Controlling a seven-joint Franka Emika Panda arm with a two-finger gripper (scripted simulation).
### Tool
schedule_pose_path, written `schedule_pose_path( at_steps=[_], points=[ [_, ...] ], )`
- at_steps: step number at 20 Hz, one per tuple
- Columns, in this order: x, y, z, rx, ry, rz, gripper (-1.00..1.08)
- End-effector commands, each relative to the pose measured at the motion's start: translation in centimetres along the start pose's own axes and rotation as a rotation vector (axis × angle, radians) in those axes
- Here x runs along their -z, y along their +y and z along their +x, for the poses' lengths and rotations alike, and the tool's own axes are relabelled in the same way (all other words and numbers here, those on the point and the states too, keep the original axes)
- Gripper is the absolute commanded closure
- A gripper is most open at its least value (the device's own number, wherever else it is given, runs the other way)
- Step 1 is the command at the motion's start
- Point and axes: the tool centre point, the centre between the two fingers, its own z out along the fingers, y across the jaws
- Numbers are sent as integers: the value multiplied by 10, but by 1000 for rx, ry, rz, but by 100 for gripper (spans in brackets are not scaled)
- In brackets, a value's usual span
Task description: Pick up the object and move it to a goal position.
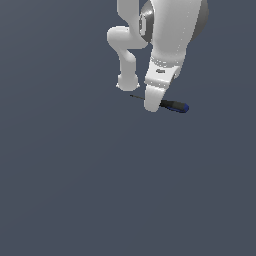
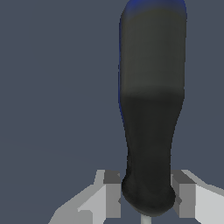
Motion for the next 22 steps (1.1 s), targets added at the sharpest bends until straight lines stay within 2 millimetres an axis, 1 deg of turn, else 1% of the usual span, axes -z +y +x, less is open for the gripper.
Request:
schedule_pose_path(
  at_steps=[1,8,12,17,22],
  points=[
    [28,-5,1,0,1,1,108],
    [103,-15,2,-1,1,0,108],
    [139,-19,3,-2,1,0,108],
    [172,-22,5,-3,1,0,108],
    [192,-23,6,-4,0,-1,108]
  ],
)
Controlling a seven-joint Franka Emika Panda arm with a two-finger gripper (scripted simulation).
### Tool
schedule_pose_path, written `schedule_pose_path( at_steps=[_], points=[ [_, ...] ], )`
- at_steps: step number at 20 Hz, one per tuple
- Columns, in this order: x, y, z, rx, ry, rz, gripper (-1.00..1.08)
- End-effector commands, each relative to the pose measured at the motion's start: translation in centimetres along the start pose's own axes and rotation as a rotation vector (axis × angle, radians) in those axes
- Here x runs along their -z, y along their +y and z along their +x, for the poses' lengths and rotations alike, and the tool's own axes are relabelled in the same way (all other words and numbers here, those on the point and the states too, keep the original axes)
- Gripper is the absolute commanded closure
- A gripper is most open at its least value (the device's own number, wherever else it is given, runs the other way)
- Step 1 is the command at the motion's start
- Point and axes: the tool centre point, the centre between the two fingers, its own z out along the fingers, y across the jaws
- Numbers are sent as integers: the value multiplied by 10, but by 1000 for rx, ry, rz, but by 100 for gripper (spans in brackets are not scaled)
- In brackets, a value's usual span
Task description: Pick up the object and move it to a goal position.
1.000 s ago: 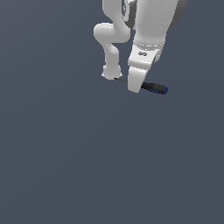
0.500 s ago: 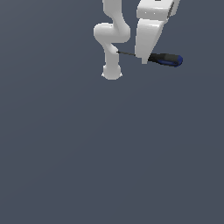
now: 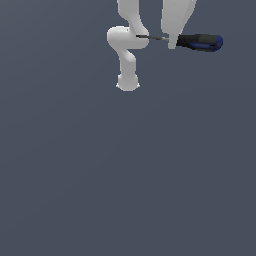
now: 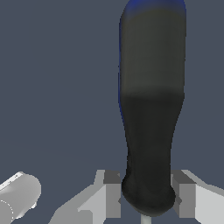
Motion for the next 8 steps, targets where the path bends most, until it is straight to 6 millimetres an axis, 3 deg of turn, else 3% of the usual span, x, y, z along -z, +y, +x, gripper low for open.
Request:
schedule_pose_path(
  at_steps=[1,8],
  points=[
    [8,-1,0,0,0,0,108],
    [13,0,1,-1,0,0,108]
  ],
)
